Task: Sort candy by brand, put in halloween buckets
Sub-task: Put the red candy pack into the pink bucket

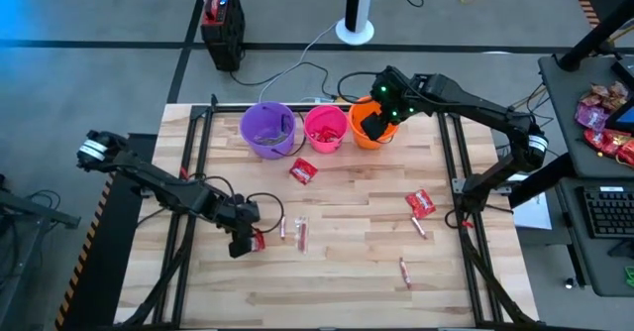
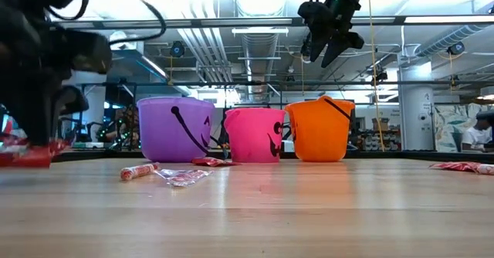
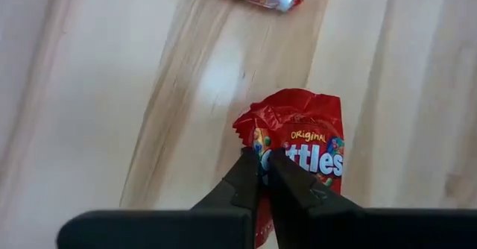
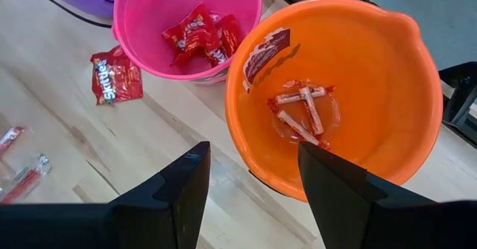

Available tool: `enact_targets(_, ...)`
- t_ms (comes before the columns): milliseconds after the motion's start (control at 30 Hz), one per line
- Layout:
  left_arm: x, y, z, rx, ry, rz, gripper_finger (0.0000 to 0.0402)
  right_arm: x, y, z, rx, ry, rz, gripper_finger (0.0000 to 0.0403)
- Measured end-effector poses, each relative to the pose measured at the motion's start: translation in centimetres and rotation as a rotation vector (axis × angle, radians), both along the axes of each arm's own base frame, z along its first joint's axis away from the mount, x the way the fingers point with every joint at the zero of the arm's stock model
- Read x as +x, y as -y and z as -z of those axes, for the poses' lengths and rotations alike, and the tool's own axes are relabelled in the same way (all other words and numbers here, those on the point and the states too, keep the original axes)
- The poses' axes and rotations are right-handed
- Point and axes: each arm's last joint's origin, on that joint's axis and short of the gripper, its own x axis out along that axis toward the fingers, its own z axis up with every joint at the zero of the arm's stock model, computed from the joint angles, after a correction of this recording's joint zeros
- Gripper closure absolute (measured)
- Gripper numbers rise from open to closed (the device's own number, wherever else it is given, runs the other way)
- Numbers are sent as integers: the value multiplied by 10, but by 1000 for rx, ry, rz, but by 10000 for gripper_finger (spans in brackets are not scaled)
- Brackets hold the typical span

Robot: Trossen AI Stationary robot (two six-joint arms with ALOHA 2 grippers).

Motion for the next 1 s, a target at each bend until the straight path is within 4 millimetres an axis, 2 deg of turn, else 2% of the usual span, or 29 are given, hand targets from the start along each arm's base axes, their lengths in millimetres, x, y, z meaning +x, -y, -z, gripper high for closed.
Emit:
enact_targets(233,5,1,-36,-57,122,-16,401,0,0,0,-4,-3,-9,207)
enact_targets(367,19,-5,-74,-64,247,-72,401,0,0,0,-4,-3,-9,207)
enact_targets(500,38,-26,-112,71,372,-184,401,0,0,0,-9,-7,-22,207)
enact_targets(567,51,-45,-134,160,443,-245,401,0,0,0,-16,-11,-37,207)
enact_targets(667,70,-84,-154,287,479,-323,401,-1,0,-1,-27,-15,-57,207)
enact_targets(900,116,-204,-178,439,462,-451,401,-5,-3,-6,-62,-12,-107,207)
enact_targets(1000,132,-243,-184,436,409,-453,401,-6,-2,-7,-73,-12,-119,207)
